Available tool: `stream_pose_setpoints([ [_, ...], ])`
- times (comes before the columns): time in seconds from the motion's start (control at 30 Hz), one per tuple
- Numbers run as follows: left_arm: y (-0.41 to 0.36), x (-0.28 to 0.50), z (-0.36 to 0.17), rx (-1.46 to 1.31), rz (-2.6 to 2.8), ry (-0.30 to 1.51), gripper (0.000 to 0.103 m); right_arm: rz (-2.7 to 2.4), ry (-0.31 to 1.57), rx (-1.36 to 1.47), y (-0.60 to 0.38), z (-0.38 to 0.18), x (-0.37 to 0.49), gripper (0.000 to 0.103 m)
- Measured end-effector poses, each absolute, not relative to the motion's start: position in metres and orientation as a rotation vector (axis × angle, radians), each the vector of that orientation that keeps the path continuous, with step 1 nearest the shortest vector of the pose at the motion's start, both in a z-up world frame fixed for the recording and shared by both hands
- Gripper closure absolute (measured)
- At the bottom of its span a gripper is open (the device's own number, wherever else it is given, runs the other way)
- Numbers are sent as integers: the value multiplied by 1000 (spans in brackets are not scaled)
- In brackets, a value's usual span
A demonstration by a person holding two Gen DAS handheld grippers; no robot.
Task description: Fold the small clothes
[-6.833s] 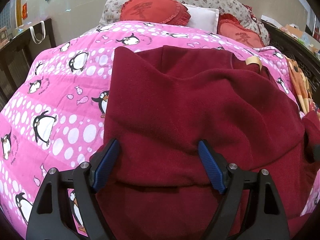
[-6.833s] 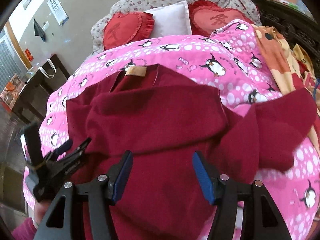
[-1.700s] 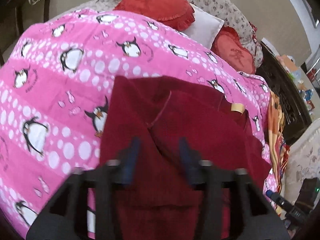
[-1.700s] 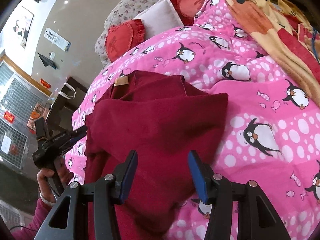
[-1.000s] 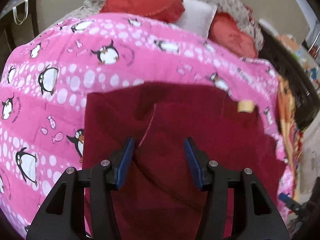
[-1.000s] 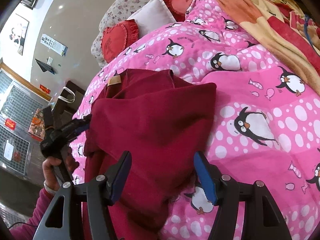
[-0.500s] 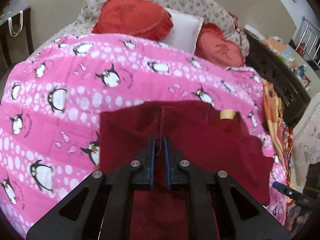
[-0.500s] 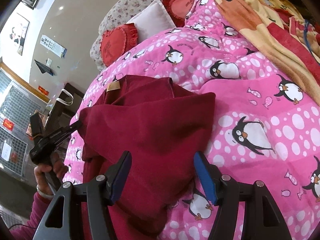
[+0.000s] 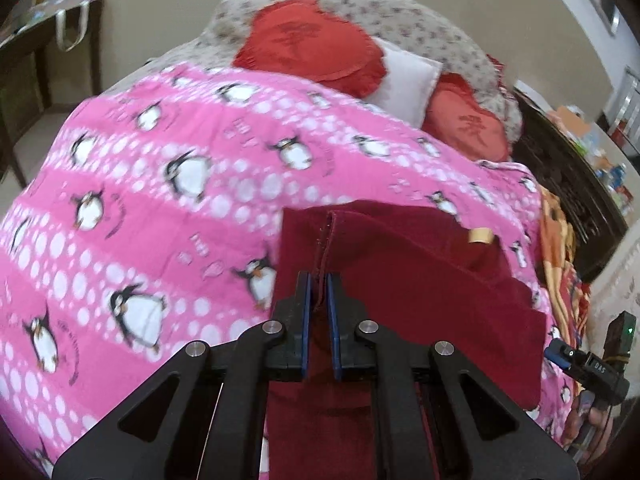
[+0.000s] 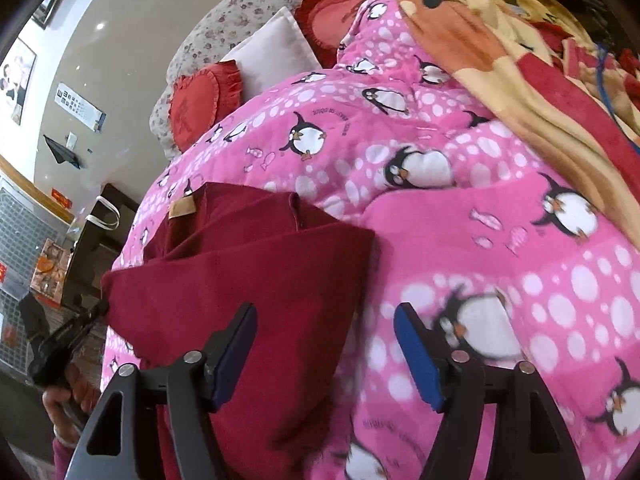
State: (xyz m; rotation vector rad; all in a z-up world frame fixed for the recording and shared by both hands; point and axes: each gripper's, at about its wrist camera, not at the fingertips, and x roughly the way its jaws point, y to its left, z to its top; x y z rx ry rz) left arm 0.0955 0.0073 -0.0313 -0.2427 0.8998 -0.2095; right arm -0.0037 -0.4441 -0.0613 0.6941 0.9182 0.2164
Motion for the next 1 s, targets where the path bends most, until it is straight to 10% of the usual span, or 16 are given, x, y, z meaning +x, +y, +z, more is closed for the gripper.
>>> stream_pose_setpoints([
  [0.13,-2,87,-40,-225,-232,925,96,241,938,652,-427,-72,24,24],
  [0.2,-8,82,-40,-196,-238,920,96,255,926,602,-421,-67,33,83],
  [0.27,-14,80,-36,-165,-246,907,96,226,885,543,-421,-52,35,87],
  [0.57,-44,86,-74,-92,-206,983,95,131,945,404,-424,-60,55,87],
  [0.67,-37,81,-77,-99,-197,970,94,74,907,446,-437,-40,30,61],
  [1.0,-28,68,-75,-123,-170,1000,89,195,1059,237,-383,-75,-26,61],
])
